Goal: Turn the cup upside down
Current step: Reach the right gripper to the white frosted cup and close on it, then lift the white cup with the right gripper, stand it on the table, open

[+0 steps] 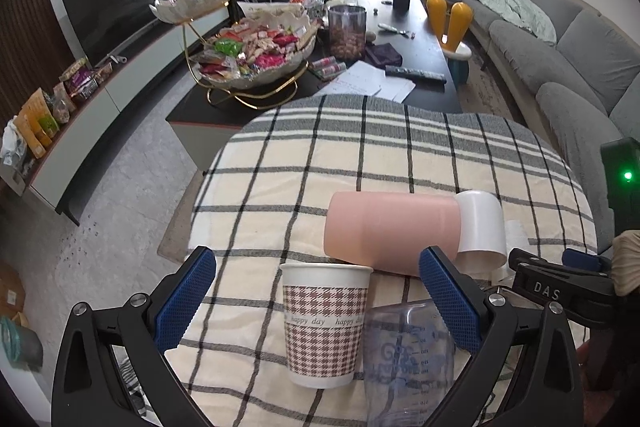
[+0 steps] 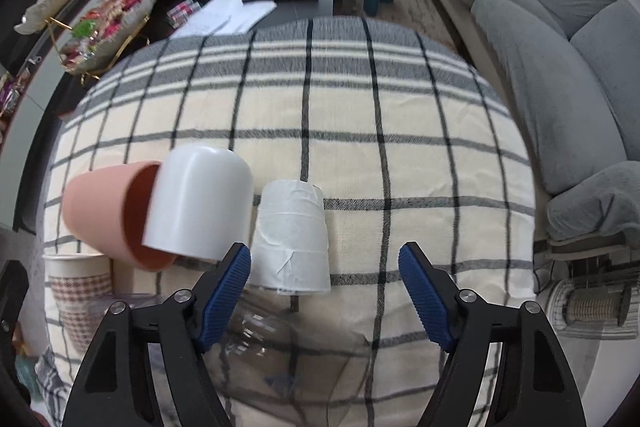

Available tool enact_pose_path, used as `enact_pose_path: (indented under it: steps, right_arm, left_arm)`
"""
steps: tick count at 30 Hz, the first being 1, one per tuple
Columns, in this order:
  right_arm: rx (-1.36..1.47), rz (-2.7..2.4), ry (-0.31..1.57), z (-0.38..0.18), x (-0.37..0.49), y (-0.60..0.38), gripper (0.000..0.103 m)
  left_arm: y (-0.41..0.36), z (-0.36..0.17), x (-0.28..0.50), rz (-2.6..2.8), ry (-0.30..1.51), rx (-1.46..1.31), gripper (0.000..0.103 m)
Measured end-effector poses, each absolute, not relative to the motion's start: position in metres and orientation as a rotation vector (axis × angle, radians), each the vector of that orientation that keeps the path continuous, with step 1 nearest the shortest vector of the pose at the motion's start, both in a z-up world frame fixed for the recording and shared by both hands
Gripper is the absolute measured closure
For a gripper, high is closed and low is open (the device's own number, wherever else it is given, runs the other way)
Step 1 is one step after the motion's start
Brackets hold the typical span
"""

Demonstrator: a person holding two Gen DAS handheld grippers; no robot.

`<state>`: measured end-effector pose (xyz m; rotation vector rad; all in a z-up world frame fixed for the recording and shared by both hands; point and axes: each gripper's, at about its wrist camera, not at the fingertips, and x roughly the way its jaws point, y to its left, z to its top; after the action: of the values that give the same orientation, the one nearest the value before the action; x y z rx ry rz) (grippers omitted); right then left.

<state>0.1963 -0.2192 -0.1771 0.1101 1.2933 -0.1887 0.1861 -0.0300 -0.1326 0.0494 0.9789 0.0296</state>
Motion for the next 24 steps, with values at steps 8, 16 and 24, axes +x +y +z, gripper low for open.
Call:
enact_pose_path:
  steps: [8, 16, 24]
  right_arm:
    - [0.158, -0.150, 1.353, -0.200, 0.210, -0.219, 0.042]
    - [0.163, -0.157, 1.288, -0.181, 0.206, -0.221, 0.046]
    - [0.241, -0.178, 1.214, -0.134, 0.169, -0.221, 0.046]
  left_arm:
    - [-0.029, -0.140, 0.193, 0.026, 0.991, 0.043, 0.000]
    - [-0.027, -0.136, 0.192, 0.018, 0.983, 0.036, 0.000]
    - [-0.010, -0.109, 0.164, 0.018, 0.942, 0.033, 0.000]
